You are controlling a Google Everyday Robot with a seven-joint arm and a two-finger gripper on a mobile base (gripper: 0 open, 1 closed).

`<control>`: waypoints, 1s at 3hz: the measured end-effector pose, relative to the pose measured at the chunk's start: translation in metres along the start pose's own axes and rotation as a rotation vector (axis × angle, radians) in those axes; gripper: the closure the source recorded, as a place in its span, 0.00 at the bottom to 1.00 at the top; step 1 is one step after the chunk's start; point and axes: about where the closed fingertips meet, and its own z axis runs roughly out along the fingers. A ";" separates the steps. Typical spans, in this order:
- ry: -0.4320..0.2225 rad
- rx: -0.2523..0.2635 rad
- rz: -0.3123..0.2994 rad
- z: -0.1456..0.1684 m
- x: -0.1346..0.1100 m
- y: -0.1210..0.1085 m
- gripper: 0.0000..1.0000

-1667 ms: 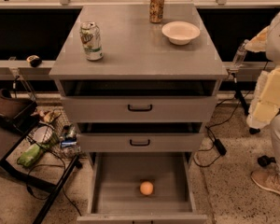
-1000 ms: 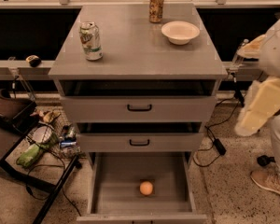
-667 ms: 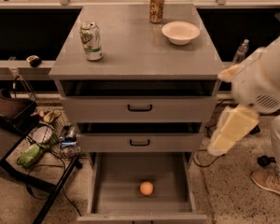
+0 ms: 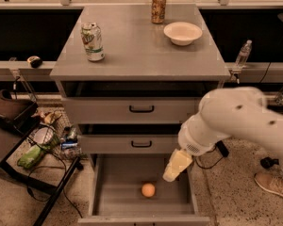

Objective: Pick orange from bottom drawer and place on counter

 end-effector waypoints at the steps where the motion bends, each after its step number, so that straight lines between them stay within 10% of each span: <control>1: -0.062 0.019 0.038 0.072 -0.004 -0.023 0.00; 3: -0.181 0.051 0.107 0.132 -0.018 -0.044 0.00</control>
Offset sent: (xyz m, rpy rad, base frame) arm 0.1152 0.0530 -0.1614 0.2775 -0.1279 -0.1704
